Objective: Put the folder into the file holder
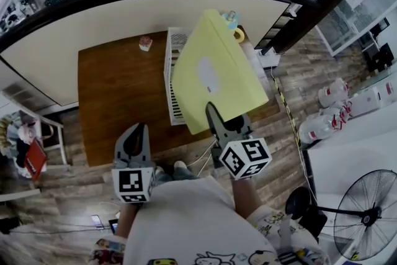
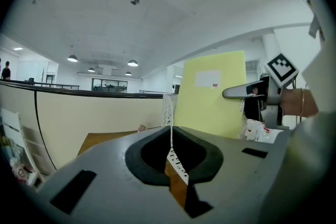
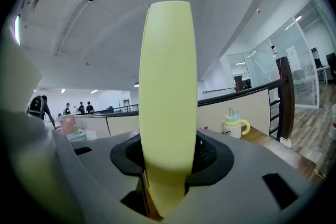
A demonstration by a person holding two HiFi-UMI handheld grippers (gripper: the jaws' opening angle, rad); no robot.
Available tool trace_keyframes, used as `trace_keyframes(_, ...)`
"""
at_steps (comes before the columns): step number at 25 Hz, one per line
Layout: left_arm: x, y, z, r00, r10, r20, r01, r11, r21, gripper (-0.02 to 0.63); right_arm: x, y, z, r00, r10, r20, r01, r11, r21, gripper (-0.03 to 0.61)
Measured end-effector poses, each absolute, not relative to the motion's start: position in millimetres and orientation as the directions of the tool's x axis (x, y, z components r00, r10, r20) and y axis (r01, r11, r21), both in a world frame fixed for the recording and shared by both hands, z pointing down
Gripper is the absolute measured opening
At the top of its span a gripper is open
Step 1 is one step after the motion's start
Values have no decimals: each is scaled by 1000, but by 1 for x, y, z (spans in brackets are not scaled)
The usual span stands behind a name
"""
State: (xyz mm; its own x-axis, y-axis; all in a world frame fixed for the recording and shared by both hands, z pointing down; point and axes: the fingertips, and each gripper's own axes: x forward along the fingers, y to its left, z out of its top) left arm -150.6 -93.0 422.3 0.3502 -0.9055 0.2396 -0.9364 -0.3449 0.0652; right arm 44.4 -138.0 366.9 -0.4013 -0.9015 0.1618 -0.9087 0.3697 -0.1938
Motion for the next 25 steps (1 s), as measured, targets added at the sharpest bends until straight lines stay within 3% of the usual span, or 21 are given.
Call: trace_keyframes(25, -152, -117, 440, 359, -889, 283, -933, -349, 89, 12, 12, -201, 388, -288, -945, 155, -950, 262, -168, 172)
